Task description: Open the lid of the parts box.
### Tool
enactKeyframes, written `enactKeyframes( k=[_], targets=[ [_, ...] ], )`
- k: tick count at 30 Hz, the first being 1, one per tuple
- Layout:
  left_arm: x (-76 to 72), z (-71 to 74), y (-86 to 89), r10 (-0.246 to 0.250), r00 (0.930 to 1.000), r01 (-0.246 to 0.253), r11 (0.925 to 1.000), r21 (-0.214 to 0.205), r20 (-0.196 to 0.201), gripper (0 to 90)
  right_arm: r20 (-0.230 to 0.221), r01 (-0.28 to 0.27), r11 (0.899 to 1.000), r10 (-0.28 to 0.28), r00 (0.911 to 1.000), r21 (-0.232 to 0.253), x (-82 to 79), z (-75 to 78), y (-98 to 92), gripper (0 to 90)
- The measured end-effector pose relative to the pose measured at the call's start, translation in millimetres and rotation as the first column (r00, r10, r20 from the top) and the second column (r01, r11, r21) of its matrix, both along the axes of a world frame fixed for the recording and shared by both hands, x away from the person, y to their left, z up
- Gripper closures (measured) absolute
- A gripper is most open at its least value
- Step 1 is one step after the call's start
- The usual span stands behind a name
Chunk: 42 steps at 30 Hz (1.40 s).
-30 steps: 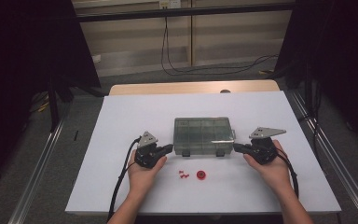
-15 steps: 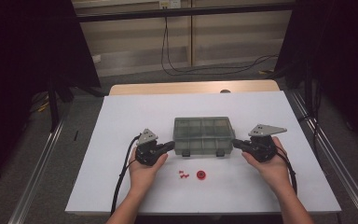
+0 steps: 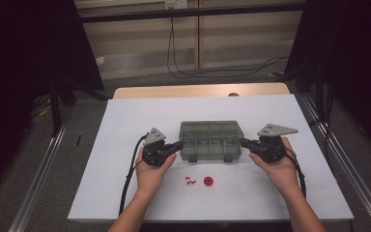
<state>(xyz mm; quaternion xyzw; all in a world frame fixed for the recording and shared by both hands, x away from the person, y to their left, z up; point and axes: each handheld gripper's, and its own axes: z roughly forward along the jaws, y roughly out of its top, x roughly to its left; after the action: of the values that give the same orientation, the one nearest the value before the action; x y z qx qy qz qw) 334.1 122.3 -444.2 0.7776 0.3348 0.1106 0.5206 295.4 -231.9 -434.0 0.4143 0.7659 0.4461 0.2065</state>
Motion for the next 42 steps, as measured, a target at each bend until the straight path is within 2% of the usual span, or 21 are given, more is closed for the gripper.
enactKeyframes(
  k=[6, 12, 16, 21, 27, 29, 30, 33, 34, 38, 39, 40, 42],
  targets=[
    [4.8, 8.2, -4.9, 0.007, 0.9998, -0.007, 1.0, -0.005, 0.017, 90.0, 0.024, 0.003, 1.0, -0.003, 0.9997, 0.01, 3.3, 5.3, 2.2, 90.0],
    [8.6, 10.3, -7.3, 0.016, 0.9995, -0.016, 0.9998, -0.014, 0.026, 90.0, 0.035, 0.003, 1.0, -0.004, 0.9994, 0.011, 7.6, 10.6, 5.3, 90.0],
    [11.9, 10.7, -7.2, 0.027, 0.9992, -0.027, 0.9996, -0.013, 0.03, 90.0, 0.035, 0.005, 1.0, -0.006, 0.9994, 0.03, 9.7, 12.8, 7.7, 90.0],
    [14.8, 15.4, -9.1, 0.047, 0.9981, -0.046, 0.9982, -0.04, 0.039, 90.0, 0.047, 0.02, 0.999, -0.021, 0.9987, 0.035, 14.2, 16.1, 10.7, 90.0],
    [17.0, 22.9, -12.0, 0.053, 0.9958, -0.048, 0.9971, -0.06, 0.074, 90.0, 0.066, 0.036, 0.998, -0.039, 0.9971, 0.045, 18.4, 22.5, 13.6, 90.0],
    [17.8, 25.0, -12.0, 0.059, 0.9945, -0.054, 0.9973, -0.05, 0.087, 90.0, 0.064, 0.034, 0.998, -0.037, 0.9973, 0.049, 19.8, 24.7, 15.3, 90.0],
    [18.1, 25.9, -11.5, 0.062, 0.9944, -0.059, 0.9972, -0.048, 0.085, 90.0, 0.068, 0.033, 0.998, -0.036, 0.9971, 0.046, 20.7, 25.6, 16.3, 90.0],
    [20.3, 27.9, -9.1, 0.074, 0.9941, -0.069, 0.9949, -0.073, 0.079, 90.0, 0.062, 0.031, 0.998, -0.034, 0.9975, 0.047, 23.5, 27.8, 18.3, 90.0],
    [20.2, 29.2, -8.1, 0.08, 0.9933, -0.075, 0.9949, -0.068, 0.083, 89.3, 0.064, 0.03, 0.998, -0.033, 0.9974, 0.051, 24.6, 28.5, 18.5, 90.0],
    [17.7, 30.8, -5.5, 0.119, 0.9842, -0.112, 0.9918, -0.061, 0.131, 80.0, 0.072, 0.04, 0.998, -0.044, 0.9965, 0.057, 28.6, 32.4, 17.1, 90.0],
    [17.8, 30.4, -5.1, 0.126, 0.9825, -0.119, 0.9913, -0.056, 0.138, 75.3, 0.068, 0.045, 0.997, -0.049, 0.9964, 0.059, 29.4, 33.2, 17.1, 90.0],
    [18.0, 29.7, -4.6, 0.132, 0.9814, -0.125, 0.9904, -0.059, 0.139, 69.8, 0.073, 0.046, 0.997, -0.051, 0.9961, 0.058, 30.5, 33.7, 16.7, 90.0],
    [21.3, 28.4, -4.2, 0.157, 0.9818, -0.148, 0.9853, -0.085, 0.107, 54.1, 0.07, 0.048, 0.997, -0.052, 0.9962, 0.053, 32.9, 34.2, 17.1, 90.0]
  ],
)
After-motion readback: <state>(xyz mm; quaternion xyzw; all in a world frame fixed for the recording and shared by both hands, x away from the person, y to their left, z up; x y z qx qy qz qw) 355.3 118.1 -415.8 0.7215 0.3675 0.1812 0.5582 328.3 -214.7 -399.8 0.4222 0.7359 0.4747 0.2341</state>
